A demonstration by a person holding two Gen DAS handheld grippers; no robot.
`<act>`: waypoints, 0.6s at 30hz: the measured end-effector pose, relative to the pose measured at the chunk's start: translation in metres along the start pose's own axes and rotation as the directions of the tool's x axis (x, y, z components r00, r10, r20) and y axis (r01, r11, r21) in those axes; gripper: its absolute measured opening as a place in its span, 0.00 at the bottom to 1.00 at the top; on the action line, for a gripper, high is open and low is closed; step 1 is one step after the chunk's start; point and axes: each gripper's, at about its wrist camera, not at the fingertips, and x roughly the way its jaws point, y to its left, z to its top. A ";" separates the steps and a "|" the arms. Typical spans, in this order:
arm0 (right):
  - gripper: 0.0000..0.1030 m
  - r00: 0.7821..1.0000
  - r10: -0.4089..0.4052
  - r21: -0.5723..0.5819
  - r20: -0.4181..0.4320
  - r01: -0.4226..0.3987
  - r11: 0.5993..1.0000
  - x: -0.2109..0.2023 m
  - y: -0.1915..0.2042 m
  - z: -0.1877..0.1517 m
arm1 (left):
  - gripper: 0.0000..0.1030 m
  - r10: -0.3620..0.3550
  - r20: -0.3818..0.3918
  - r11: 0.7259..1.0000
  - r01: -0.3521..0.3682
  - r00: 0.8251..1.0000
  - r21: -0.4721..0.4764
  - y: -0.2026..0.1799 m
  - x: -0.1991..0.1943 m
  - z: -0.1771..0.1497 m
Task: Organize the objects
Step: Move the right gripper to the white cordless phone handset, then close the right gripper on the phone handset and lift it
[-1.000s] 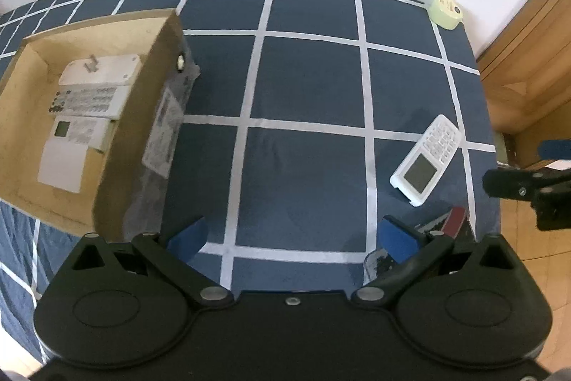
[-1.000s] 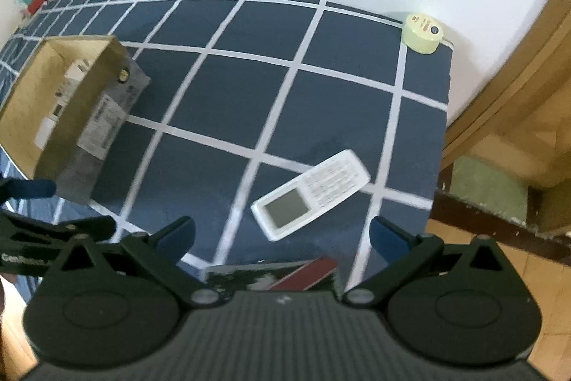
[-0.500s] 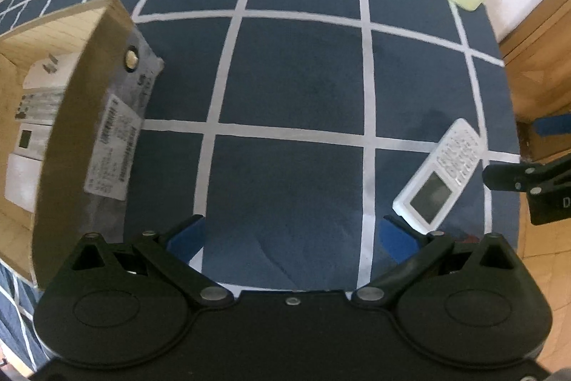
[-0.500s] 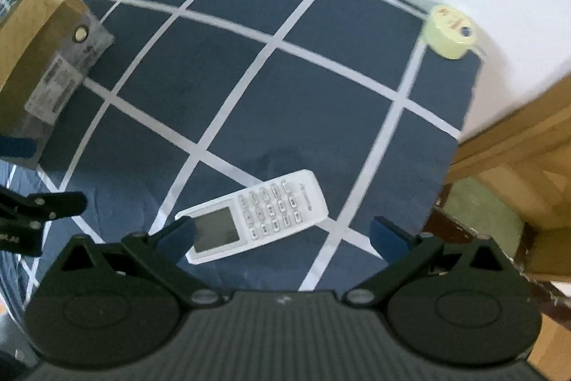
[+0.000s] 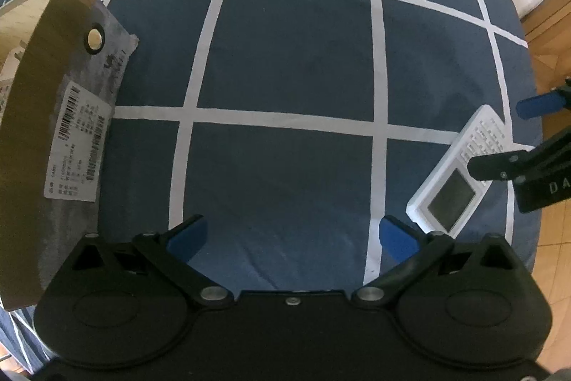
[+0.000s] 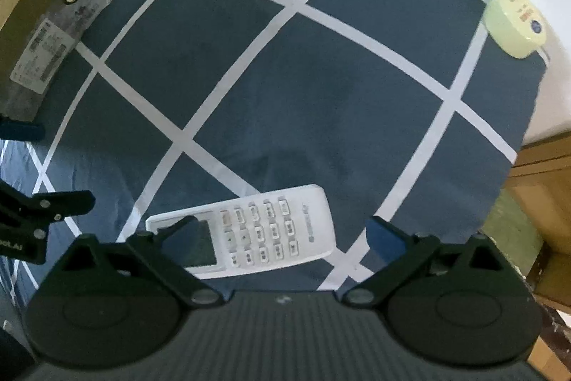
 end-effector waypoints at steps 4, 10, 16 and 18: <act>0.88 1.000 0.030 0.006 -0.008 -0.030 1.000 0.003 -0.002 0.004 | 1.00 -0.003 -0.002 1.000 0.003 1.000 0.000 0.002 0.001 0.000; 0.75 0.999 0.028 0.001 -0.037 -0.028 1.000 0.009 0.001 0.005 | 1.00 -0.007 -0.001 1.000 0.007 1.000 -0.019 0.007 0.001 0.000; 0.73 0.999 0.021 0.088 -0.044 -0.017 0.996 0.007 -0.002 0.000 | 1.00 -0.027 0.005 0.999 0.027 1.000 -0.020 0.007 -0.001 -0.002; 0.73 0.999 0.017 0.140 -0.044 -0.010 0.990 0.007 -0.003 -0.004 | 1.00 -0.032 0.006 0.999 0.032 0.999 -0.015 0.007 -0.001 -0.003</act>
